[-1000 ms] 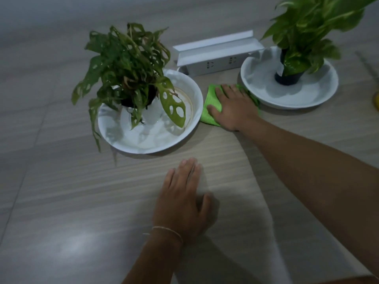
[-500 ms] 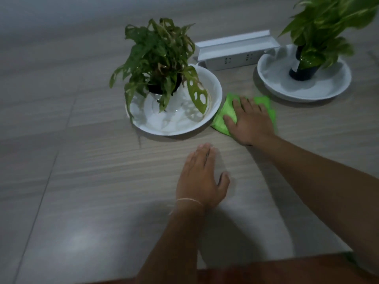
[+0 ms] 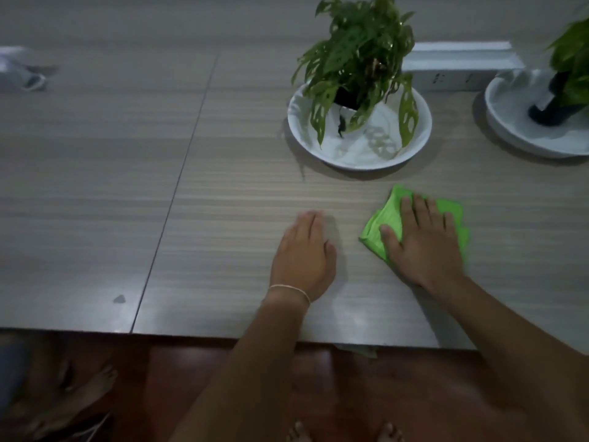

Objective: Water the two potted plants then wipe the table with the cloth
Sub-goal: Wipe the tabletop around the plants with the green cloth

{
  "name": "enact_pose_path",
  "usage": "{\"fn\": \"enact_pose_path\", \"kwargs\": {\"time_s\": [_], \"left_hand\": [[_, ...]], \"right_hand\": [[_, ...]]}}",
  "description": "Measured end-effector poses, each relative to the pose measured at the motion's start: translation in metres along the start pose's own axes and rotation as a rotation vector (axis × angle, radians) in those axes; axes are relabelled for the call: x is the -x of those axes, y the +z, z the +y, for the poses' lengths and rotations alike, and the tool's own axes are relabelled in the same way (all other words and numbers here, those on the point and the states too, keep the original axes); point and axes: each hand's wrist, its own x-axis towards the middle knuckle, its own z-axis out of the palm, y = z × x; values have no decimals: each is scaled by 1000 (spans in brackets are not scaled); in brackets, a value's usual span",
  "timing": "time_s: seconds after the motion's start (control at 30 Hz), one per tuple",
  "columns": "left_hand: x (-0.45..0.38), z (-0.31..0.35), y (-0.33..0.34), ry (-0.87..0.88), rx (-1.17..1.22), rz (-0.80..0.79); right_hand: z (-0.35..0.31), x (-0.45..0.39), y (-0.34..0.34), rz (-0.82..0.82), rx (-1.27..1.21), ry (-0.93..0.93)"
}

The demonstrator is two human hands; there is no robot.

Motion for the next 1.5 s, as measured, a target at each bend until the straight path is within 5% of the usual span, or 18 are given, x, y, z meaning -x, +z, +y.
{"fn": "enact_pose_path", "kwargs": {"time_s": [0.27, 0.5, 0.87, 1.13, 1.5], "left_hand": [[3, -127, -68, -55, -228, 57], [6, -130, -65, -328, -172, 301], [3, -130, -66, -386, -267, 225], [4, -131, -66, -389, -237, 217], [-4, -133, -69, -398, -54, 315]], "right_hand": [[-117, 19, 4, -34, -40, -263], [-212, -57, 10, -56, -103, -479], [-318, -214, 11, -104, -98, -448], [-318, -212, 13, -80, -103, -416], [-230, -86, 12, -18, -139, -308]]}}
